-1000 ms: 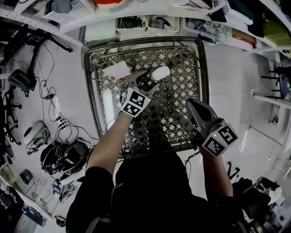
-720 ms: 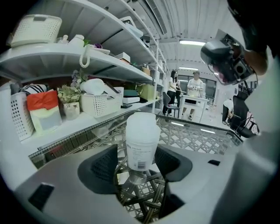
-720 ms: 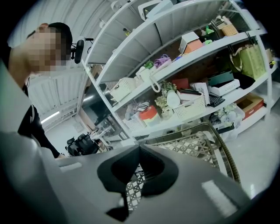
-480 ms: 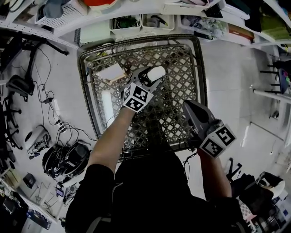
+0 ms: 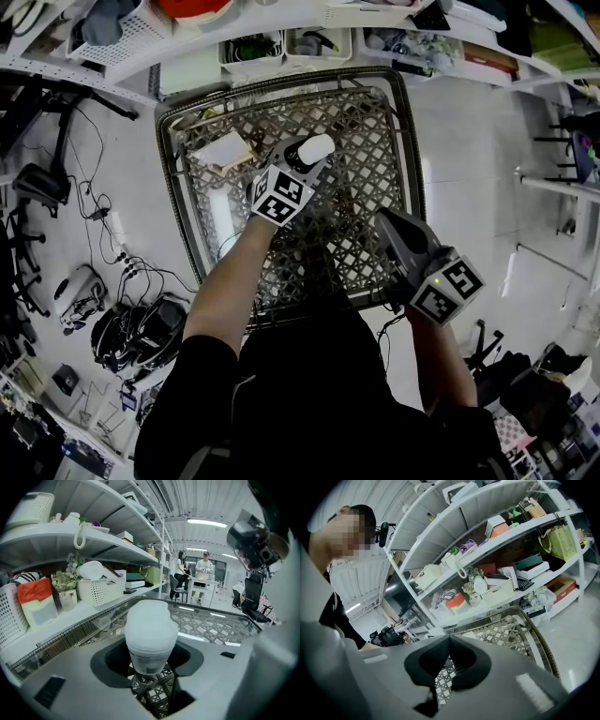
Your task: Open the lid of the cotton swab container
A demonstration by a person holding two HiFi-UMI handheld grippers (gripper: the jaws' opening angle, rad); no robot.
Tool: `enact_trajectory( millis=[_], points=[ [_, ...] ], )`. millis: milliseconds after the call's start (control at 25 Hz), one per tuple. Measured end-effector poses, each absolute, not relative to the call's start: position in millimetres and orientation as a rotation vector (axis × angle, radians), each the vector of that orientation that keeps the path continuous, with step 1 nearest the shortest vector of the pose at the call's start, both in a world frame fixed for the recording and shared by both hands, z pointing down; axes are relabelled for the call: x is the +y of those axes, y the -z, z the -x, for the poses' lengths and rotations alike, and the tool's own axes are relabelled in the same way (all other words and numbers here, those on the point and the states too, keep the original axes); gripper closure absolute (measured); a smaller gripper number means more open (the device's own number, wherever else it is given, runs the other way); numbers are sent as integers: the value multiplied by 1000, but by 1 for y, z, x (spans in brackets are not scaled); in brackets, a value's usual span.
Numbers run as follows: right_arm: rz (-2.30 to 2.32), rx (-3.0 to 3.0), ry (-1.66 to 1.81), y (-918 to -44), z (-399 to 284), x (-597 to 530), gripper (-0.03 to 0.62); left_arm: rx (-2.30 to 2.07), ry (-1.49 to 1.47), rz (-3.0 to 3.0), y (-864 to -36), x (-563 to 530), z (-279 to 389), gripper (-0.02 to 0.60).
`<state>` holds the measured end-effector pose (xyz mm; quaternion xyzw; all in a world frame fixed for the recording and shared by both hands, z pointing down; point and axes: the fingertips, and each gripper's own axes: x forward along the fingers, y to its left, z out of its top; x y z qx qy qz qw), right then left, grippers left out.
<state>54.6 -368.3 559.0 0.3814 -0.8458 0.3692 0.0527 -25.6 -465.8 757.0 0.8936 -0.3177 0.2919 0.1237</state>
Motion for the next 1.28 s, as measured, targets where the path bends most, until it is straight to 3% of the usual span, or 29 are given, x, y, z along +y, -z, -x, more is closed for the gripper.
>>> enact_trajectory(
  millis=[680,1280],
  points=[
    [-1168,-2691,-1005,-503,-36,-343,583,-830,-846,-2699,-681,-415,36,379],
    [-1293,-2747,-912,-439,-34,-261,583,-692,-867,-2750,-581,-289,63,379]
  ],
)
